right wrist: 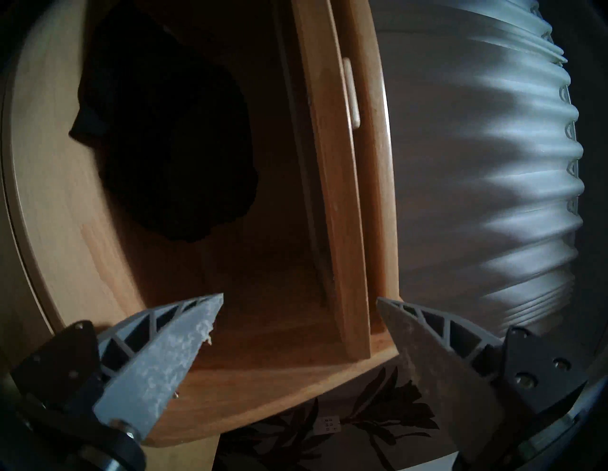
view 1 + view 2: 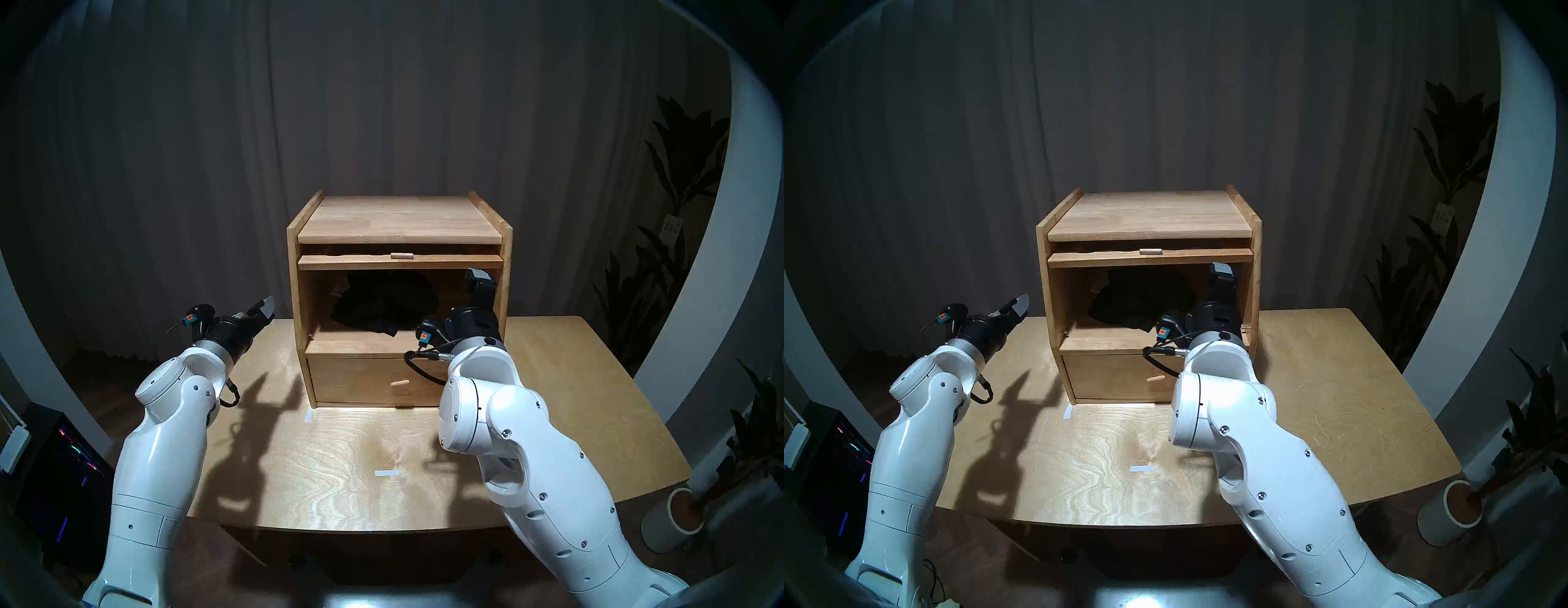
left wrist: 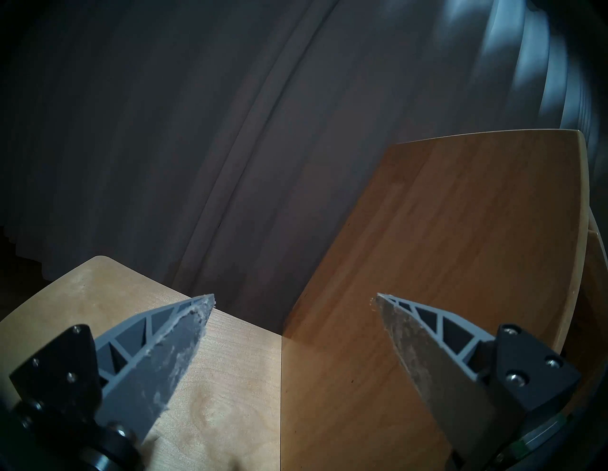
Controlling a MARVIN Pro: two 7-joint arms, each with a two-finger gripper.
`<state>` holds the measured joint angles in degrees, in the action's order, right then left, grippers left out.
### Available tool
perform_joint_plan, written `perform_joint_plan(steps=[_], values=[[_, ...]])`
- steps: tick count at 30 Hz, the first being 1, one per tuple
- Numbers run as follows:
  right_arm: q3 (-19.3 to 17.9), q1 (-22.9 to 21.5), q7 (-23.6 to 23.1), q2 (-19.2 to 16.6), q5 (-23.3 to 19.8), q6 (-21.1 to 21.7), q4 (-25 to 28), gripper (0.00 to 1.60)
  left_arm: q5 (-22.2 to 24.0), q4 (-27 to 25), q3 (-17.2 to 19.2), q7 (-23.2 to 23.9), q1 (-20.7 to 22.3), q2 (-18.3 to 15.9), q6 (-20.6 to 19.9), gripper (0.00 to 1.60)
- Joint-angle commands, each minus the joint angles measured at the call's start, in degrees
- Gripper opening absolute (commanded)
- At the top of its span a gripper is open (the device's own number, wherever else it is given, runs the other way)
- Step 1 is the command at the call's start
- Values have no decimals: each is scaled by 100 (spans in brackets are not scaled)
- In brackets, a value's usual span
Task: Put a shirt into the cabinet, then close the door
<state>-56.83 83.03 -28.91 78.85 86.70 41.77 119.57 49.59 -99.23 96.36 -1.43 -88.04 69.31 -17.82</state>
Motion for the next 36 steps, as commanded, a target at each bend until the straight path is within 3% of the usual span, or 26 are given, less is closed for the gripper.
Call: perform_joint_plan(steps=[1,5,13,15,19,22,24,32,36], values=[[213,-643,-630,341,512,202,-7,160,-54,35,-84,49,285,29,142,160],[260,-831,-1047,-98,1037,-14,-118,160,-65,97,-146,56,341,24,171,160],[268,-1085,-2012,-364,1876,-319,-145,160,-100,211,-253,63,403,69,247,160],[255,-1181,-2261,-383,2066,-434,-211,160,-116,236,-273,70,411,77,280,160],[243,-1424,-2815,-86,2262,-517,-432,160,-170,295,-304,113,433,80,380,160],[238,-1543,-2953,-1,2394,-495,-611,160,-200,332,-286,126,458,75,441,160],[187,-1582,-2936,52,2351,-436,-750,160,-228,363,-273,132,476,70,480,160],[162,-1739,-2118,420,1755,-79,-1336,160,-333,387,-239,162,488,60,589,160],[58,-1617,-1668,590,1135,77,-1401,160,-372,428,-223,164,491,51,612,160]])
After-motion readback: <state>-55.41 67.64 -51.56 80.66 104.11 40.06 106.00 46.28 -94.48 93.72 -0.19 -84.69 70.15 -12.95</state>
